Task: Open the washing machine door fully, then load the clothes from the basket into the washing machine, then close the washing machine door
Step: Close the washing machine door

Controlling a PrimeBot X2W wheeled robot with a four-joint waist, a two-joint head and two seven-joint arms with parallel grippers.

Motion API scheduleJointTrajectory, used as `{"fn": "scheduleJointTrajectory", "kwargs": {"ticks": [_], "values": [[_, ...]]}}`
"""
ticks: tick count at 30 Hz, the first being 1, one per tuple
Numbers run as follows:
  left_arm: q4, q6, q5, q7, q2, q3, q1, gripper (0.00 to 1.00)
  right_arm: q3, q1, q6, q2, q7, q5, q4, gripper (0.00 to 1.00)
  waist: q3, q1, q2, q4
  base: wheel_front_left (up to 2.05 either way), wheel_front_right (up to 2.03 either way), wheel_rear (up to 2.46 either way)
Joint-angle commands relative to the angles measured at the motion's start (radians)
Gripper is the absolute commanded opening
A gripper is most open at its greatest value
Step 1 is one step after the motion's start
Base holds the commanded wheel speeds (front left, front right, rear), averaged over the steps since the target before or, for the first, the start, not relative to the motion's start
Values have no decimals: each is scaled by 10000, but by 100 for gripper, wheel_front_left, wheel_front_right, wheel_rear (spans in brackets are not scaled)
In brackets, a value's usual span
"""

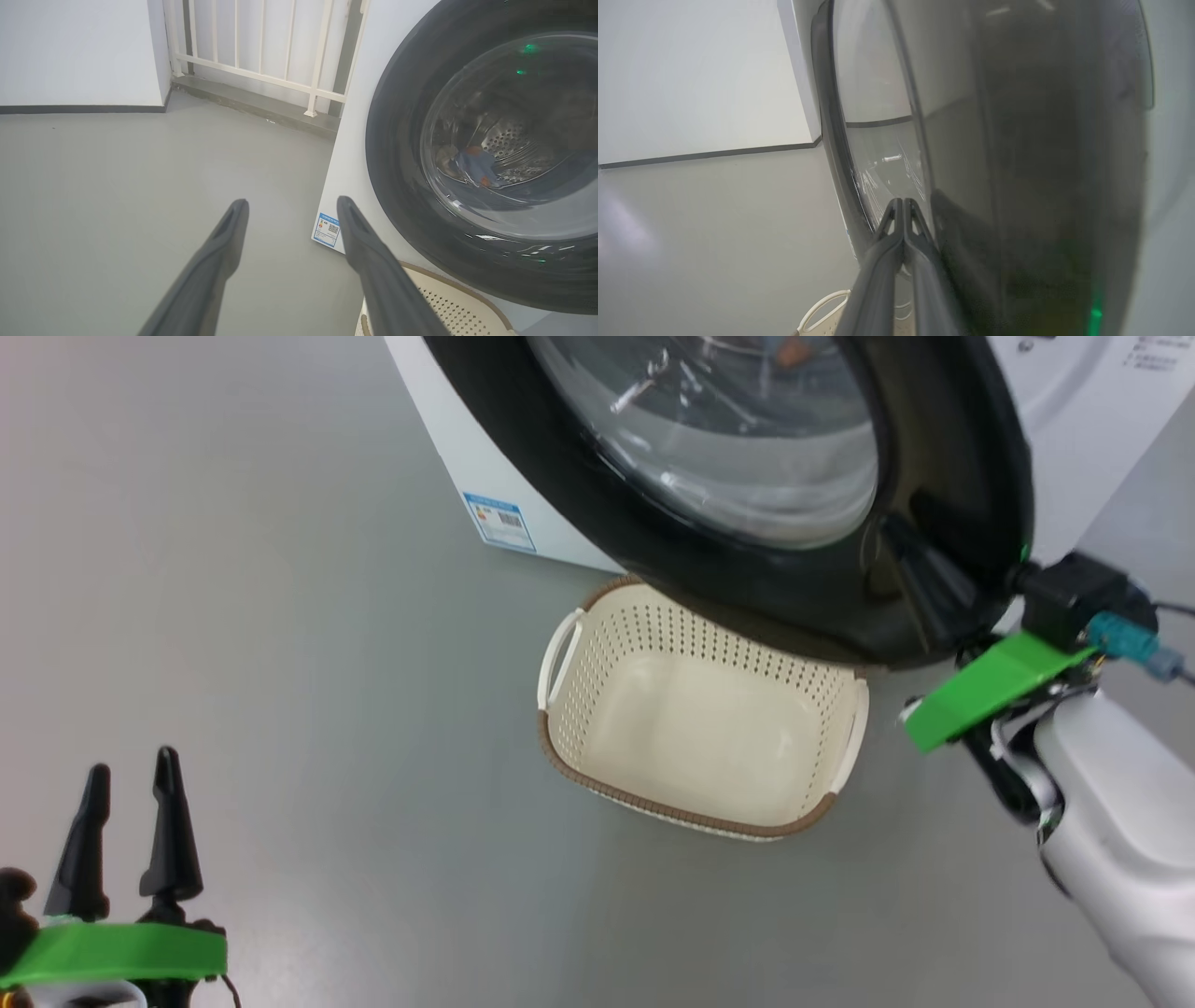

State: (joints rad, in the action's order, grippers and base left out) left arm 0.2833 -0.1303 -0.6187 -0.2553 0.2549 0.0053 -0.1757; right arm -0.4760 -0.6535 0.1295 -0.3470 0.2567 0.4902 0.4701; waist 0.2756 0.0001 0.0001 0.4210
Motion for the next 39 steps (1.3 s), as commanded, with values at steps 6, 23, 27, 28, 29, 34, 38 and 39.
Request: {"fn": "scheduleJointTrajectory", "kwargs": {"ticks": [6, 23, 27, 28, 29, 34, 38, 39], "values": [[-346, -4, -177, -65, 471, 281, -557, 100, 505, -933, 12, -101, 51, -335, -86, 0, 984, -1, -1, -177, 0, 0, 0], [-379, -4, -579, -65, 591, 77, -1233, 100, 1662, -3049, 12, -153, 51, -1204, 178, 0, 2510, -1, -1, -173, 0, 0, 0], [-383, -4, -595, -65, 598, 64, -1302, 100, 2254, -3475, 12, -127, 51, -1589, 218, 0, 2608, -1, -1, -185, 0, 0, 0], [-388, -4, -599, -65, 592, 74, -1299, 100, 2440, -3532, 12, -82, 51, -1730, 229, 0, 2620, -1, -1, -187, 0, 0, 0], [-387, -4, -603, -65, 585, 85, -1284, 100, 2572, -3565, 12, -24, 51, -1845, 231, 0, 2625, -1, -1, -186, 0, 0, 0], [-352, -4, -586, -65, 532, 98, -1272, 100, 2808, -3601, 12, 138, 51, -2163, 273, 0, 2608, -1, -1, -180, 0, 0, 0], [-335, -4, -575, -65, 521, 100, -1294, 100, 2815, -3546, 12, 226, 51, -2235, 295, 0, 2569, -1, -1, -212, 0, 0, 0], [-328, -4, -572, -65, 520, 98, -1299, 100, 2811, -3514, 12, 260, 51, -2247, 307, 0, 2548, -1, -1, -226, 0, 0, 0]]}}
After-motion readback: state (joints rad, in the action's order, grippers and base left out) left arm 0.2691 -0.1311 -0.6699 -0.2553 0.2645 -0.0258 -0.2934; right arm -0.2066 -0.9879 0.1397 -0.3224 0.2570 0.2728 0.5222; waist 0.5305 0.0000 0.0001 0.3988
